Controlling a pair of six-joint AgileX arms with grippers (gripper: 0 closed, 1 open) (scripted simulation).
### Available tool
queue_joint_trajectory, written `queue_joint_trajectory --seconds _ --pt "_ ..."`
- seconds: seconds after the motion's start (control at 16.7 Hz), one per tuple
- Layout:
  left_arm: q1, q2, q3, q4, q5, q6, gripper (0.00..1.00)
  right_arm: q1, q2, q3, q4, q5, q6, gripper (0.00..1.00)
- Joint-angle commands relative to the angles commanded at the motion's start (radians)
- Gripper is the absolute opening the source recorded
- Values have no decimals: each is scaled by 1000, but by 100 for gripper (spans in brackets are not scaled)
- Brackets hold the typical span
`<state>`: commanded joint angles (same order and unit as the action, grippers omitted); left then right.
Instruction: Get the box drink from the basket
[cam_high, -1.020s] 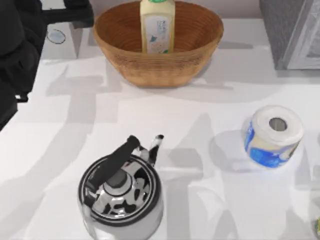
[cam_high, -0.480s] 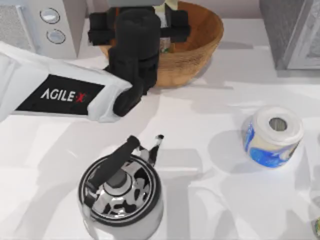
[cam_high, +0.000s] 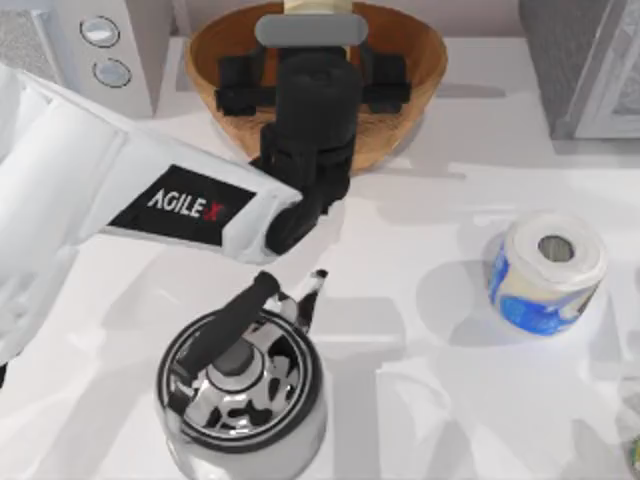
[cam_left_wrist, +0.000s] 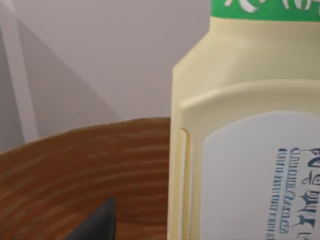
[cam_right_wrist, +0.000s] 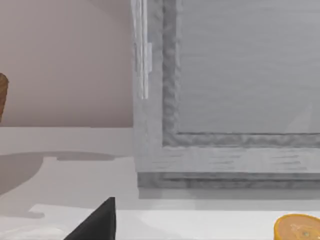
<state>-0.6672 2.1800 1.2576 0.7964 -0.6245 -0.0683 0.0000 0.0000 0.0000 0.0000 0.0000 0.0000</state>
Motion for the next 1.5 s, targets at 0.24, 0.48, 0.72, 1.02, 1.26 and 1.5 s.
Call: queue_joint_trajectory --seconds 0.24,0.48,0.72,1.02,1.26,1.5 --pt "18 4 32 -24 17 3 100 0 0 0 0 0 0 100" --pt "46 71 142 -67 47 7 100 0 0 0 0 0 0 100" --pt "60 134 217 -79 61 8 100 0 0 0 0 0 0 100" --pt "61 136 220 -80 62 8 92 0 0 0 0 0 0 100" --pt "61 136 220 -80 62 8 62 0 0 0 0 0 0 100" --pt "61 136 220 -80 62 8 32 0 0 0 0 0 0 100"
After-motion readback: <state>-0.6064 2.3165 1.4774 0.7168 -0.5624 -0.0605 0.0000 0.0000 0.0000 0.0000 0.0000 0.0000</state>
